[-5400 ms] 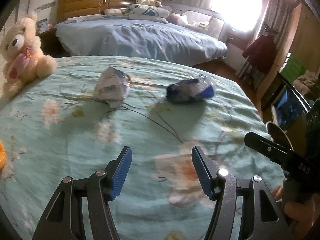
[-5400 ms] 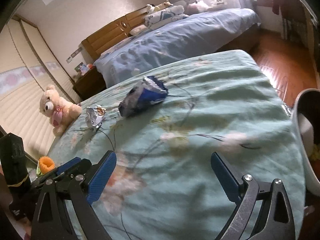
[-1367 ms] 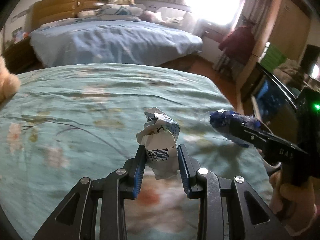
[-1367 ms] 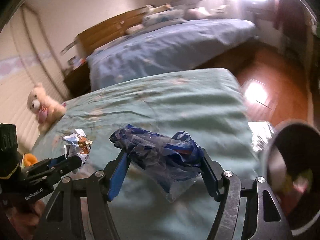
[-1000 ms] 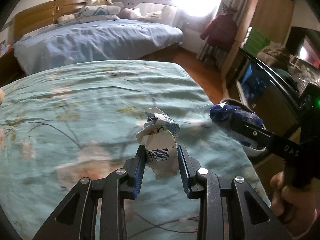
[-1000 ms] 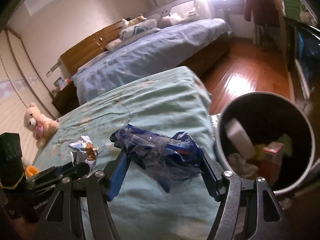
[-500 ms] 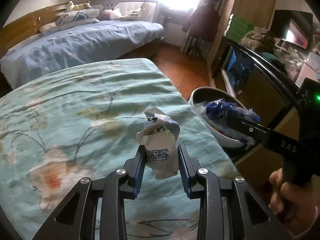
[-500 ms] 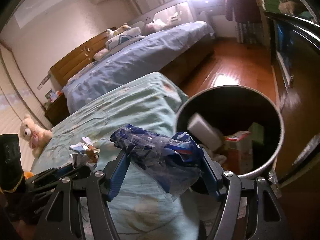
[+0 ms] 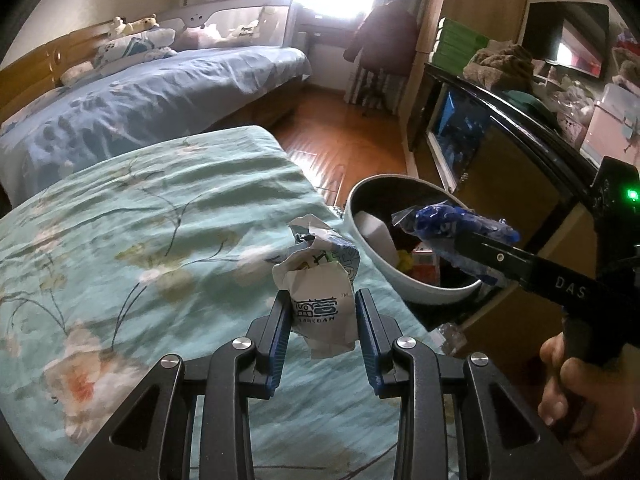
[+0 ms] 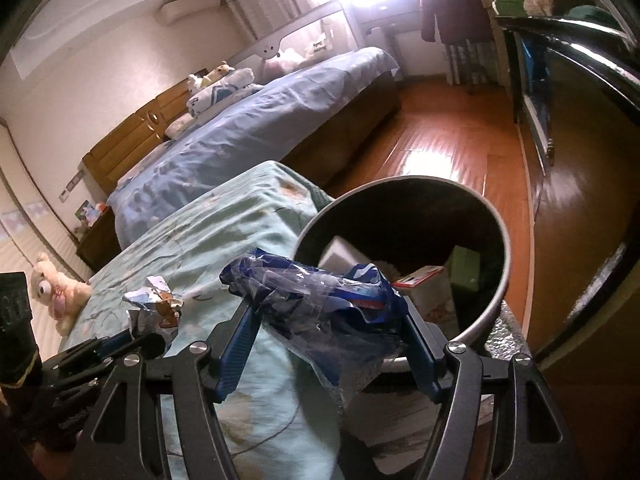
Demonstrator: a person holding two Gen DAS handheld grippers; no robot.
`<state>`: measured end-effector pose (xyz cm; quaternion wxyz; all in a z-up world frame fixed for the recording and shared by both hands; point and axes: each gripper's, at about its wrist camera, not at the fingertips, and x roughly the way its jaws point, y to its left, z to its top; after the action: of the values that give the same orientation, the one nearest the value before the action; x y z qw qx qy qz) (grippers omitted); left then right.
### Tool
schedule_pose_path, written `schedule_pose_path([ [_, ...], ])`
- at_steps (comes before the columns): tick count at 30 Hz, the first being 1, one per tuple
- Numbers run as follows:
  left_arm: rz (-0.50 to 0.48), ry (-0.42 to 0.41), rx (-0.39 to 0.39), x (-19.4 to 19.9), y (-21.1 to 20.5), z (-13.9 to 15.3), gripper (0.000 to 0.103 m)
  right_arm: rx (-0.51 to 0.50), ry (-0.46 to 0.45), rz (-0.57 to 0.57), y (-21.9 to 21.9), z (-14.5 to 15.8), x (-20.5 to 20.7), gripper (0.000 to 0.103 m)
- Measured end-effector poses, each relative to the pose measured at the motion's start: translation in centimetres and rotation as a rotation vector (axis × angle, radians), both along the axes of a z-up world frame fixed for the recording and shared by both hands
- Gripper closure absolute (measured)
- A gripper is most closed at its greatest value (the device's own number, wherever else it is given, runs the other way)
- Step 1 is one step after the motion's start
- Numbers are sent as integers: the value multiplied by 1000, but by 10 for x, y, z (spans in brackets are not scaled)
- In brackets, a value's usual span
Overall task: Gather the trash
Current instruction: 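Carry the foil wrapper with the left tool while the right tool carries the blue bag over the bin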
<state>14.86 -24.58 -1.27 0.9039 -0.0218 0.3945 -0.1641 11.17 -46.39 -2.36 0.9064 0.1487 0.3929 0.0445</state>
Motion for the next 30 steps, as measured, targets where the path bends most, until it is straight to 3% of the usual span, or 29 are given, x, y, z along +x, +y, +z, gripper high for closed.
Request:
schedule_pose_path([
  [30,-62,-4,40,29,-44,-4,72,7,38,-46,-36,-3,19,33],
])
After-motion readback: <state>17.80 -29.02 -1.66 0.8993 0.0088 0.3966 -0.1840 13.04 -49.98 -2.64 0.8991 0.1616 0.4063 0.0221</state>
